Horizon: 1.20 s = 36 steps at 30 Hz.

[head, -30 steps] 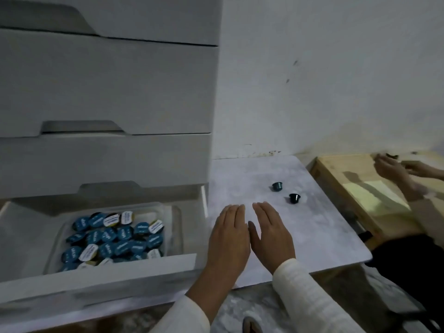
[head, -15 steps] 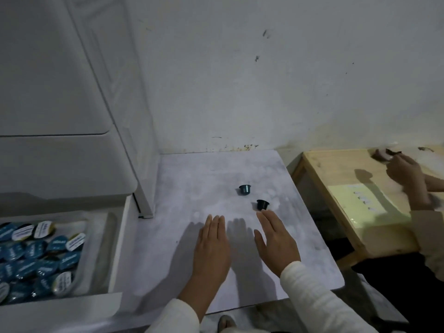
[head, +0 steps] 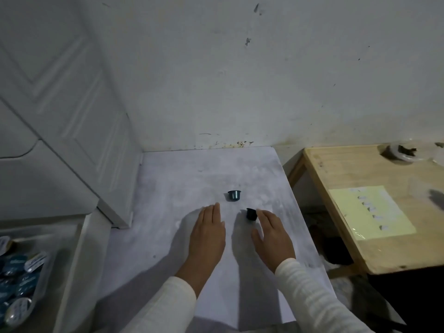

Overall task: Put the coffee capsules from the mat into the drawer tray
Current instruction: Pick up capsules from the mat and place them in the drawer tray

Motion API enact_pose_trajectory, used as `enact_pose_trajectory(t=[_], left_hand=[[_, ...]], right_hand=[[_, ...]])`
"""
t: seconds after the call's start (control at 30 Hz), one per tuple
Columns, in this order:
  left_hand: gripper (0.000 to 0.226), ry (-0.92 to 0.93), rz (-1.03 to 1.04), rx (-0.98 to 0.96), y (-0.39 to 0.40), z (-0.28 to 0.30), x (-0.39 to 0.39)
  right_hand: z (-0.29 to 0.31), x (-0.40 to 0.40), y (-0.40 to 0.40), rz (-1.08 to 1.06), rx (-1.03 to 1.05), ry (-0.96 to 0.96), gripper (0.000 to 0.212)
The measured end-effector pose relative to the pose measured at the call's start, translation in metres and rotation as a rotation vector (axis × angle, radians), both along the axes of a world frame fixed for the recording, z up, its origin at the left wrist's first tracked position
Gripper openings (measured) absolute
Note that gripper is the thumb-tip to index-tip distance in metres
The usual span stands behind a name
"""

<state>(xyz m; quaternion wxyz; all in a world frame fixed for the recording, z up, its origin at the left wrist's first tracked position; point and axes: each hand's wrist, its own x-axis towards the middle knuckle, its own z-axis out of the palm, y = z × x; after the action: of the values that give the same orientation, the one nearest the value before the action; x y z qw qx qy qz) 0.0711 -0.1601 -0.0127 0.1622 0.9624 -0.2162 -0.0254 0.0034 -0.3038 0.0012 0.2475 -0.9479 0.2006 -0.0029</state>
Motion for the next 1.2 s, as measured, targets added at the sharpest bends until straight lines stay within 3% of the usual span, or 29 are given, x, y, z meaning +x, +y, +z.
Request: enact_pose_trajectory(t=[0.1, 0.2, 0.3, 0.4, 0.7, 0.77, 0.87, 0.93, 1.1, 1.2], left_hand=[[0.060, -0.042, -0.011, -0.023, -0.019, 0.004, 0.024], [0.056, 0.089, -0.011, -0.060, -0.037, 0.006, 0.046], [0.054, 0.102, -0.008, -0.095, -0.052, 0.005, 0.064], [0.048, 0.149, -0.030, -0.121, -0.056, 0.001, 0.075], [0.030, 0.180, -0.005, -0.265, -0.056, -0.013, 0.083], [0.030, 0.198, 0.007, -0.344, -0.055, -0.015, 0.079], [0.030, 0.227, 0.048, -0.428, -0.053, -0.015, 0.070], [0.029, 0.259, 0.078, -0.473, -0.053, -0.013, 0.065], [0.028, 0.284, 0.142, -0.546, -0.051, -0.009, 0.056], [0.025, 0.321, 0.230, -0.592, -0.049, -0.006, 0.054]], right_hand=[[-0.004, 0.016, -0.005, -0.049, 0.048, 0.039, 0.046], [-0.007, 0.029, -0.007, -0.126, 0.207, 0.045, 0.040], [-0.011, 0.042, -0.011, -0.199, 0.277, 0.050, 0.029], [-0.010, 0.054, -0.011, -0.362, 0.521, -0.014, 0.016], [-0.015, 0.068, -0.015, -0.510, 0.811, -0.143, 0.020], [-0.018, 0.065, -0.015, -0.512, 0.787, -0.168, 0.016], [-0.024, 0.057, -0.015, -0.324, 0.426, -0.125, 0.023], [-0.026, 0.051, -0.015, -0.280, 0.296, -0.097, 0.025], [-0.025, 0.049, -0.018, -0.411, 0.393, -0.108, 0.019], [-0.022, 0.048, -0.017, -0.537, 0.556, -0.109, 0.017]])
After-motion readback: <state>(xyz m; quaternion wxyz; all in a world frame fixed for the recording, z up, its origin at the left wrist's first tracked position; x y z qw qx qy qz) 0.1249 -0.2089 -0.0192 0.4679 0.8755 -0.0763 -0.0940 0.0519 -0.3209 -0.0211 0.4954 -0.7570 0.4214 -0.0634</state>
